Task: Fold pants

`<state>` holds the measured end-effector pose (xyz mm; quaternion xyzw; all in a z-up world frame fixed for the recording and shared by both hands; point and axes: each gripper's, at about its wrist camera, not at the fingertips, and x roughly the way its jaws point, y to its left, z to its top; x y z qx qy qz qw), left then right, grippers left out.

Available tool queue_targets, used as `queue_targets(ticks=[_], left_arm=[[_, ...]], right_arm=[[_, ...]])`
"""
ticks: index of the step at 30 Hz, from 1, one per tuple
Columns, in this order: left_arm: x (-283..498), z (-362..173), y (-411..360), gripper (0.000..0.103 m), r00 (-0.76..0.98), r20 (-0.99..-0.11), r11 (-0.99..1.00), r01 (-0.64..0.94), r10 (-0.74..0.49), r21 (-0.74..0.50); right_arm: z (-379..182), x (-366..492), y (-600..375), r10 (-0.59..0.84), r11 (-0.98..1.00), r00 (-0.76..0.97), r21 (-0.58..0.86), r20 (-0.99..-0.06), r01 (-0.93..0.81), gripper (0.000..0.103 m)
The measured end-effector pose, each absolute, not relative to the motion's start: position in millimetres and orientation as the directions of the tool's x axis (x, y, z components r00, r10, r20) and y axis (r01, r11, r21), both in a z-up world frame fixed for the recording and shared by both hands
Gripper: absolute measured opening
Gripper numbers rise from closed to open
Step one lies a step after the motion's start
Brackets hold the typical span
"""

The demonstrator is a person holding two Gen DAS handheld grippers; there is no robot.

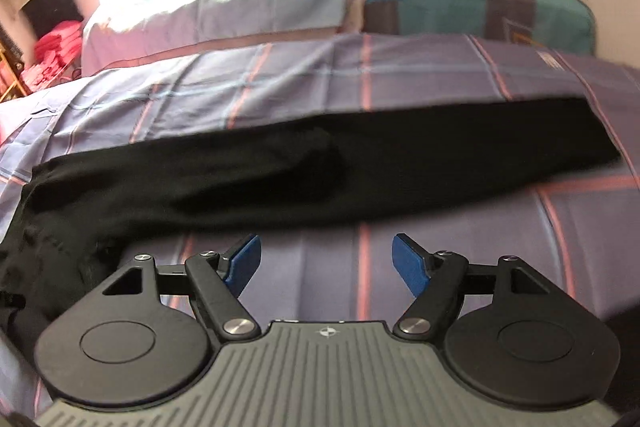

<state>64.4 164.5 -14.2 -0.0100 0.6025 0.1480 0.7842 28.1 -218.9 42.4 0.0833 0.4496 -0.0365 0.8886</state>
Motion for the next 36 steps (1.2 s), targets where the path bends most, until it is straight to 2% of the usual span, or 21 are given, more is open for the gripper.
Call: queue_targets(ticks=[14,24,28,32,36], left_arm=[[75,-12,160,0.103,0.192,-0.953,0.954,-0.236,0.235,0.188],[78,-11,160,0.103,0.172,-0.958,0.952,-0.245,0.227,0.182],[65,9,166,0.103,0.188,-0.972,0.961,-0.26,0.142,0.09],[35,31,184,0.103,0.247,-0.969,0.948,-0.3,-0.03,-0.105],[13,20,202,0.103,0.234,-0.951,0.876,-0.393,-0.2,-0.281]], right_arm=[[51,-70,-249,-0.007,0.956,0.555,0.158,-0.832,0.249,0.075],[48,-98,-267,-0.022,0.933,0.527,0.172,-0.85,0.316,0.073],[54,-110,-279,-0.003,0.91,0.53,0.217,-0.848,0.352,0.073],[51,-124,-300,0.009,0.86,0.528,0.276,-0.849,0.429,0.071],[39,-133,-324,0.012,0.768,0.526,0.345,-0.85,0.54,0.067]])
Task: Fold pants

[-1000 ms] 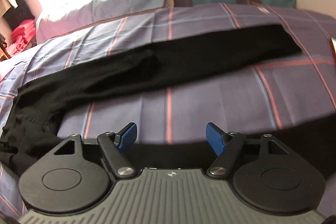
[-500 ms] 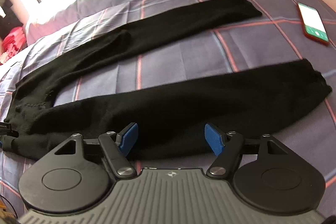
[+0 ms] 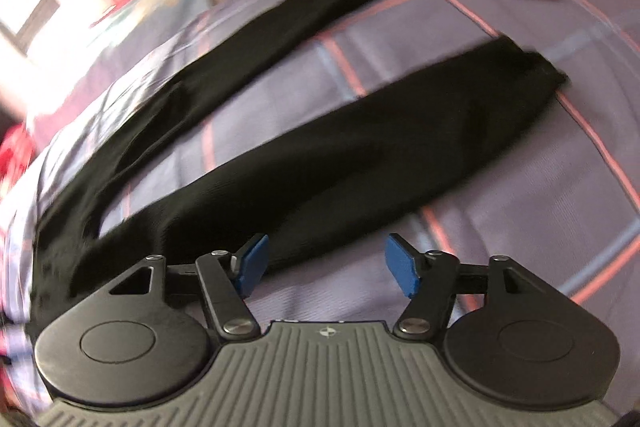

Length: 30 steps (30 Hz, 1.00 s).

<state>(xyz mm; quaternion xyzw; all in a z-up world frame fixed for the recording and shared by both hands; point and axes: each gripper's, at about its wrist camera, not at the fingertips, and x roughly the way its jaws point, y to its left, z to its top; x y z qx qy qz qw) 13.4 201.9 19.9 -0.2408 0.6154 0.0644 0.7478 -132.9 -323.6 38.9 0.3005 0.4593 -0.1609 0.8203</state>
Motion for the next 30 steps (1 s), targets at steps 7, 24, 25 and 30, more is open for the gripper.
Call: queue_targets(ticks=[7,24,25,30], left_arm=[[17,-2,220,0.103,0.316,-0.885,0.715,-0.523,-0.342,-0.463],[41,6,238,0.089,0.352,-0.891,0.66,-0.601,-0.287,-0.45],[43,12,238,0.089,0.365,-0.886,0.662,-0.592,-0.287,-0.459],[89,47,226,0.088,0.431,-0.858,0.725,-0.491,-0.28,-0.483]], right_arm=[[19,-133,-358,0.036,0.625,0.553,0.45,-0.833,0.638,0.067],[27,-110,-393,0.092,0.573,0.598,0.533,-0.796,0.622,0.009],[34,-103,-394,0.099,0.577,0.61,0.545,-0.786,0.609,0.009],[71,-32,-405,0.127,0.651,0.663,0.566,-0.737,0.505,0.008]])
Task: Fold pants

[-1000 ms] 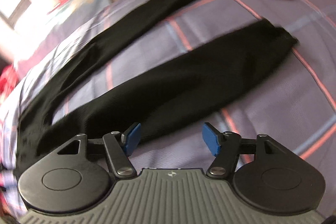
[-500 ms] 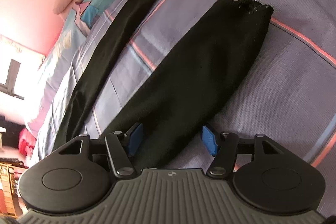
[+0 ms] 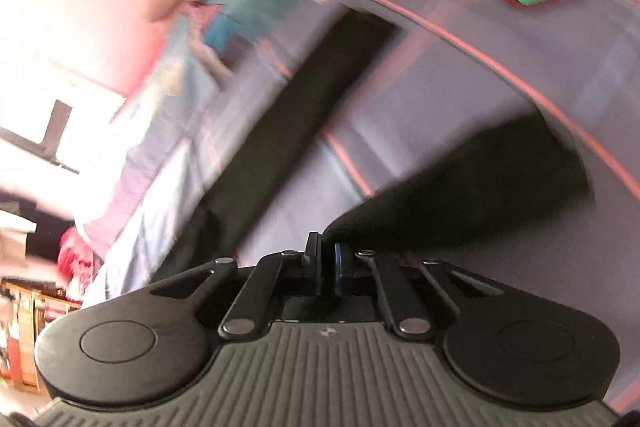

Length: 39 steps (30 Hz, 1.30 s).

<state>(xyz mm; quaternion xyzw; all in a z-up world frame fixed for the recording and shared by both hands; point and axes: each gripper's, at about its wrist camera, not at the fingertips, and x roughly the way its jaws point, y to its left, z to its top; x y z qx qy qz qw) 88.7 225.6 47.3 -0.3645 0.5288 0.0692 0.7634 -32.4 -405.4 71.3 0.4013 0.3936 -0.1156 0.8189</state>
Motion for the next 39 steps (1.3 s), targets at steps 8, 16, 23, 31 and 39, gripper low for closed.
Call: queue_targets(ticks=[8,16,23,31,39], left_arm=[[225,23,204,0.088,0.374,-0.898,0.831,-0.405,-0.231,-0.382],[233,41,205,0.103,0.445,-0.869,0.859,-0.336,-0.218,-0.387],[215,47,210,0.103,0.459,-0.879,0.833,-0.433,-0.126,-0.345],[150,41,193,0.103,0.372,-0.919,0.829,-0.468,-0.129,-0.306],[87,48,185,0.103,0.343,-0.934,0.8,-0.531,-0.097,-0.278]], right_arm=[[49,121,-444,0.194,0.662,0.627,0.572,-0.754,0.484,0.014],[74,137,-465,-0.051,0.777,0.717,0.423,-0.695,0.465,0.066],[63,70,-447,-0.183,0.851,0.698,0.244,-0.692,0.465,0.069],[34,70,-431,-0.077,0.805,0.686,0.361,-0.724,0.471,0.064],[13,90,-462,-0.094,0.675,0.636,0.421,-0.766,0.606,0.008]])
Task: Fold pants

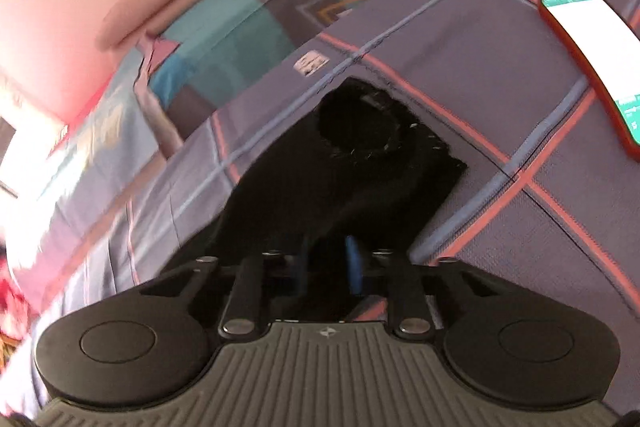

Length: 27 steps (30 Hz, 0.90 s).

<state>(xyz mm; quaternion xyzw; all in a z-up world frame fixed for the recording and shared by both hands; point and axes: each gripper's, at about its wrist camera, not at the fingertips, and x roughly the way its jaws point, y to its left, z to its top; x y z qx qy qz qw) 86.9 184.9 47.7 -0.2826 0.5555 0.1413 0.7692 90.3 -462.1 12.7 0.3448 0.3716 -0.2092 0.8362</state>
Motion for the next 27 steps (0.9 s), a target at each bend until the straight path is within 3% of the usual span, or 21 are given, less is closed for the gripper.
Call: queue_targets(ticks=[5,9,13,14,16,18,20,23,27], left_arm=[[69,47,182,0.103,0.347,-0.934,0.807,-0.525,-0.088,-0.271],[82,27,181,0.103,0.331,-0.931,0.802,-0.507,-0.156,-0.315],[96,25,181,0.103,0.361,-0.911,0.824,-0.443,-0.198,-0.354],[98,25,180,0.103,0.365,-0.909,0.834,-0.424,-0.199,-0.353],[100,22,181,0.103,0.362,-0.911,0.857,-0.389,-0.196,-0.339],[98,19,183,0.103,0.357,-0.916,0.876,-0.362,-0.186,-0.318],[93,18,189,0.103,0.365,-0.915,0.891,-0.339,-0.169,-0.301],[80,20,200,0.103,0.376,-0.912,0.9,-0.322,-0.164,-0.294],[60,23,214,0.103,0.388,-0.905,0.903,-0.305,-0.172,-0.303]], right_arm=[[43,61,-457,-0.136,0.693,0.717,0.452,-0.683,0.562,0.006],[20,53,-462,-0.146,0.669,0.585,0.356,-0.798,0.652,0.008],[46,50,-418,-0.316,0.73,0.591,0.208,-0.742,0.651,0.026],[51,56,-396,-0.288,0.788,0.625,0.191,-0.725,0.585,0.035],[57,77,-340,-0.163,0.907,0.686,0.166,-0.709,0.387,0.041],[59,102,-263,0.011,0.986,0.71,0.125,-0.704,0.109,0.048],[59,123,-192,0.183,0.983,0.701,0.119,-0.689,-0.14,0.062],[52,156,-80,0.406,0.885,0.614,0.124,-0.677,-0.449,0.063],[39,192,37,0.515,0.759,0.525,0.077,-0.678,-0.646,0.066]])
